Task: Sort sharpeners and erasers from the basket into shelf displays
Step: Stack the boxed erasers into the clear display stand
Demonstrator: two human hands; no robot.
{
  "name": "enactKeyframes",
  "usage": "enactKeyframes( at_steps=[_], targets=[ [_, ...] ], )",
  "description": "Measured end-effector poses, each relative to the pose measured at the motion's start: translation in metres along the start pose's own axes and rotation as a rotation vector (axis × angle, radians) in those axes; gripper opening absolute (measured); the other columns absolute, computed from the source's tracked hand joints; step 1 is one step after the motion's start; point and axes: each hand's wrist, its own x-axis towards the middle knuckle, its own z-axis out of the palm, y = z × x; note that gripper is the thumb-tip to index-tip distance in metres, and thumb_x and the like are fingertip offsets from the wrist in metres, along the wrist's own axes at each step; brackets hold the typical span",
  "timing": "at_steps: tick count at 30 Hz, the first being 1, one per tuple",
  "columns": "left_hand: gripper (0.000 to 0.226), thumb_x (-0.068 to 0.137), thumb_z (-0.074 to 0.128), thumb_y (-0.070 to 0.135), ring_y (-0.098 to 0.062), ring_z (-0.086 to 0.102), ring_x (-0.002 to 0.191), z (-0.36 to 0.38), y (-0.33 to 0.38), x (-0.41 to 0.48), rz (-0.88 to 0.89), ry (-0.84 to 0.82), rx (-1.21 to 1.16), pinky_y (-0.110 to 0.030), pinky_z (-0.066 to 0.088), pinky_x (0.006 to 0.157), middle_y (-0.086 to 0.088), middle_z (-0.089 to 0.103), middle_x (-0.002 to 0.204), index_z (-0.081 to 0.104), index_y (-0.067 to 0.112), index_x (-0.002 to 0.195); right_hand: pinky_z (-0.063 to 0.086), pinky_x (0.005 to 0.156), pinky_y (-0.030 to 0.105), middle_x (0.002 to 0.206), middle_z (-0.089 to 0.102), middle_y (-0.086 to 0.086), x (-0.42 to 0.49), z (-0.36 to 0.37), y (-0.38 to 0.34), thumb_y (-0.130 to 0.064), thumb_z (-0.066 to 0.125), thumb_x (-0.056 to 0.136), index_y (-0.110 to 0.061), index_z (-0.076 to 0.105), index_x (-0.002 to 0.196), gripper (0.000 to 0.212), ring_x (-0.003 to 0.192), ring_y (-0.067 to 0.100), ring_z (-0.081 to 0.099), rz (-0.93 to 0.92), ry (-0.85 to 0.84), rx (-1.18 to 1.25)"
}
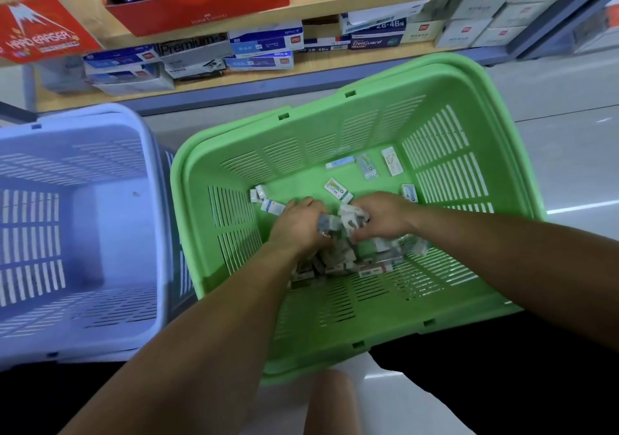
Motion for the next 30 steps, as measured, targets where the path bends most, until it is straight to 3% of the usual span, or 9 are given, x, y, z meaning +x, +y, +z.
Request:
enactKeyframes(
  at_steps=[5,8,14,18,20,23,25,27,30],
  targets=[
    [0.070,0.071,0.083,0.042,-0.022,0.042,0.123,0.003,0.003,0.003,-0.053,-0.035,-0.028,-0.043,0.040,0.106,0.002,0.047,0.131,0.048,0.031,0.131,0.040,0.066,0.024,0.100,0.064,-0.009,0.006,-0.011,-0.001,-0.025,0.080,0.084,-0.022,0.060,0.121,0.043,0.078,0.007,0.057,0.026,0.125,0.254],
    [0.056,0.070,0.086,0.034,-0.017,0.048,0.106,0.004,0.003,0.002,-0.054,-0.097,-0.091,-0.040,0.046,0.095,0.006,0.043,0.118,0.053,0.035,0.116,0.044,0.069,0.024,0.106,0.068,-0.005,0.007,-0.011,-0.001,-0.018,0.081,0.083,-0.019,0.059,0.128,0.050,0.082,0.008,0.062,0.043,0.093,0.305],
    [0.040,0.077,0.084,0.025,-0.009,0.057,0.082,0.002,0.003,0.003,-0.106,-0.166,-0.192,-0.025,0.045,0.068,0.003,0.061,0.103,0.059,0.027,0.109,0.043,0.072,0.023,0.097,0.065,-0.010,0.007,-0.012,-0.003,-0.015,0.083,0.082,-0.015,0.060,0.128,0.051,0.080,0.004,0.059,0.058,0.058,0.320],
    [0.042,0.083,0.079,0.035,-0.016,0.063,0.092,0.001,0.002,0.005,-0.165,-0.003,-0.338,-0.038,0.054,0.085,0.000,0.064,0.108,0.059,0.024,0.118,0.046,0.072,0.021,0.104,0.070,-0.005,0.006,-0.016,-0.009,-0.013,0.081,0.083,-0.019,0.064,0.120,0.041,0.092,0.010,0.066,0.055,0.154,0.418],
    [0.046,0.086,0.077,0.037,-0.019,0.065,0.094,-0.008,0.005,0.006,-0.244,0.102,-0.540,-0.043,0.055,0.090,-0.001,0.064,0.113,0.056,0.022,0.123,0.050,0.077,0.023,0.103,0.072,-0.006,0.005,-0.022,-0.013,-0.012,0.081,0.083,-0.020,0.067,0.111,0.033,0.098,0.014,0.069,0.048,0.249,0.515],
    [0.061,0.088,0.076,0.036,-0.020,0.059,0.109,-0.025,0.014,0.002,-0.349,0.221,-0.944,-0.039,0.046,0.106,-0.005,0.062,0.131,0.049,0.019,0.139,0.056,0.091,0.033,0.103,0.075,-0.002,0.000,-0.033,-0.021,-0.012,0.083,0.080,-0.016,0.069,0.111,0.034,0.098,0.015,0.071,0.047,0.315,0.641],
    [0.074,0.088,0.075,0.036,-0.023,0.053,0.120,-0.035,0.020,-0.005,-0.362,0.243,-1.122,-0.039,0.039,0.111,-0.008,0.054,0.143,0.038,0.020,0.150,0.055,0.097,0.041,0.104,0.076,0.000,-0.007,-0.040,-0.027,-0.012,0.085,0.078,-0.015,0.070,0.110,0.035,0.098,0.017,0.072,0.051,0.308,0.687],
    [0.085,0.085,0.077,0.039,-0.032,0.044,0.138,-0.042,0.025,-0.013,-0.344,0.223,-1.251,-0.051,0.032,0.117,-0.008,0.042,0.155,0.031,0.024,0.154,0.054,0.098,0.046,0.101,0.077,0.002,-0.017,-0.045,-0.036,-0.010,0.084,0.079,-0.014,0.071,0.107,0.032,0.098,0.022,0.073,0.038,0.273,0.708],
    [0.092,0.079,0.080,0.046,-0.033,0.036,0.144,-0.053,0.024,-0.031,-0.254,0.115,-1.325,-0.058,0.027,0.118,-0.004,0.033,0.160,0.029,0.033,0.154,0.052,0.099,0.053,0.105,0.076,0.008,-0.040,-0.047,-0.053,-0.013,0.084,0.078,-0.014,0.071,0.109,0.034,0.103,0.032,0.070,0.012,0.234,0.713]
  ],
)
